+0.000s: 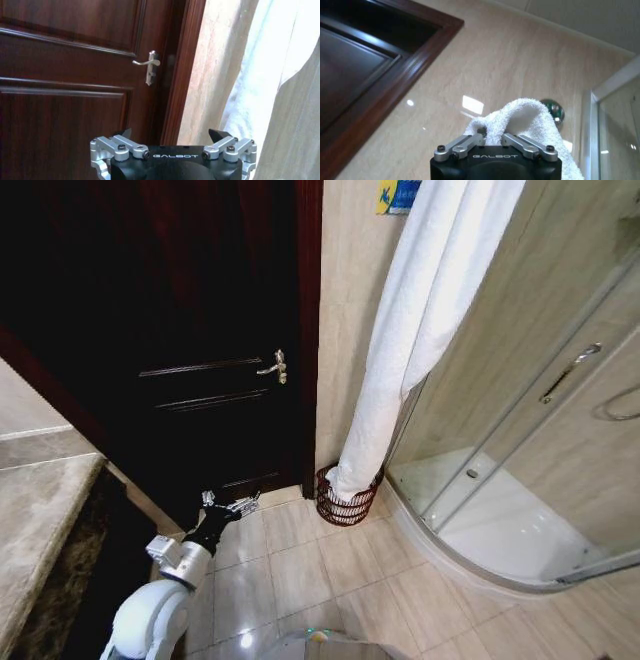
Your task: Discard the used towel into the hamper.
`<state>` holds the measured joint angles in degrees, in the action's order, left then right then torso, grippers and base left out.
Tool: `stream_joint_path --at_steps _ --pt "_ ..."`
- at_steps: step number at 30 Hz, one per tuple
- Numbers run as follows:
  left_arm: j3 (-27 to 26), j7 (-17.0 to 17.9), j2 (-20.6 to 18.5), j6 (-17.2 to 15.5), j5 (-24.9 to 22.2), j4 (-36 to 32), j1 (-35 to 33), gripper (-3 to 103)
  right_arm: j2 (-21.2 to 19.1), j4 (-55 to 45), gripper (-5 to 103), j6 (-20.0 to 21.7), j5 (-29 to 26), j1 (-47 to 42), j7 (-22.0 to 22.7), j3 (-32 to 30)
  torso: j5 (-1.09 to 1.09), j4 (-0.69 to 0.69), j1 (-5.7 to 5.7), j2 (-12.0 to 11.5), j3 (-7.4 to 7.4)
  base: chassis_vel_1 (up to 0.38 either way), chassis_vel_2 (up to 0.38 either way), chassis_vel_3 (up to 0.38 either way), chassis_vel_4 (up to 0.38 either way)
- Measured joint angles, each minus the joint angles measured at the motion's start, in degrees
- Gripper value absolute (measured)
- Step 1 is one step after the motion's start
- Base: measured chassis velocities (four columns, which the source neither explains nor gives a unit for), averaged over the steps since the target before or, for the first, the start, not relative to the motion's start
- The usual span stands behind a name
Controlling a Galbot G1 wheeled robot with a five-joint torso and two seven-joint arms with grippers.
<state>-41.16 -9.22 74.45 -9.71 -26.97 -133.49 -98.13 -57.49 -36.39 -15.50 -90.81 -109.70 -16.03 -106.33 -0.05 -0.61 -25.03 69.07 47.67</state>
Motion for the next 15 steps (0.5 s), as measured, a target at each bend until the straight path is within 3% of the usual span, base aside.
stream_joint_path --at_steps 4,15 --pt "0.0 0.0 0.0 0.0 0.0 0.0 0.0 100 0.41 0.7 3 -1.44 0.99 -3.19 -0.07 -1.01 0.08 0.0 -0.01 -0.01 0.01 0.0 0.0 0.0 0.0" --pt "0.0 0.0 0.0 0.0 0.0 0.0 0.0 100 1.91 0.74 3 -3.2 3.42 -11.69 -1.24 -5.72 0.05 0.02 0.01 0.0 0.0 0.0 0.0 0.0 0.0"
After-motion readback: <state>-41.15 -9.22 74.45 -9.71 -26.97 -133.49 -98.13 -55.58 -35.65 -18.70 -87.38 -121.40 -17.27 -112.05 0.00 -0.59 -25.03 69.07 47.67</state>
